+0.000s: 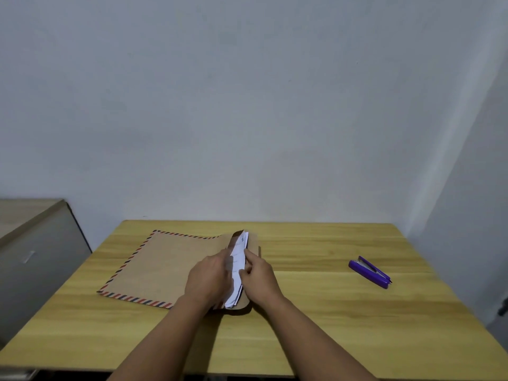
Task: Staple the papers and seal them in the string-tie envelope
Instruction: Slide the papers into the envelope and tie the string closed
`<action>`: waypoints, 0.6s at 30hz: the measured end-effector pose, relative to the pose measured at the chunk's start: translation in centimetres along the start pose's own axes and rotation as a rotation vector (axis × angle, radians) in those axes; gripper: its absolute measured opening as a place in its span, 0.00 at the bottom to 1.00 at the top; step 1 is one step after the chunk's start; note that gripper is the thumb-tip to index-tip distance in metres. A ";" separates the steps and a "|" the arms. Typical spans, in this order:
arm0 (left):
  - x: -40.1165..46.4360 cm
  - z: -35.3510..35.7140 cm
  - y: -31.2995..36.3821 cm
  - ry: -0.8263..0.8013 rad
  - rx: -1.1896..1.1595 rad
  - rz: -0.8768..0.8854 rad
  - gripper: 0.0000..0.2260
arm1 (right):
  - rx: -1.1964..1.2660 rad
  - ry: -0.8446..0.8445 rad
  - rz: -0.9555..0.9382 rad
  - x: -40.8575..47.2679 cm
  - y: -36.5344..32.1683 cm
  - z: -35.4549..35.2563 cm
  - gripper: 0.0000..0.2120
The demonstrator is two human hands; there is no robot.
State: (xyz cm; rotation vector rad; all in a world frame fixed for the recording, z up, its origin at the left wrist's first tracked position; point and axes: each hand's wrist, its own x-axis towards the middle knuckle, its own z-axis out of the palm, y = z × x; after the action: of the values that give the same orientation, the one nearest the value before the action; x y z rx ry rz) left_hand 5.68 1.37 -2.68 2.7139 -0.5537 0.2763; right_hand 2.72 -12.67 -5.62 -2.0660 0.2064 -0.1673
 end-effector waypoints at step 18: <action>-1.3 -1.2 1.3 -0.072 0.006 -0.061 0.26 | -0.170 0.224 0.157 -1.2 0.6 -1.7 0.27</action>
State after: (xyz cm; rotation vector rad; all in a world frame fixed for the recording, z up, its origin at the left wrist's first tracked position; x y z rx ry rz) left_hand 3.83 1.14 -1.56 2.7500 -0.4898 0.1651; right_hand 1.15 -14.15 -5.33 -2.1876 0.5348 -0.2938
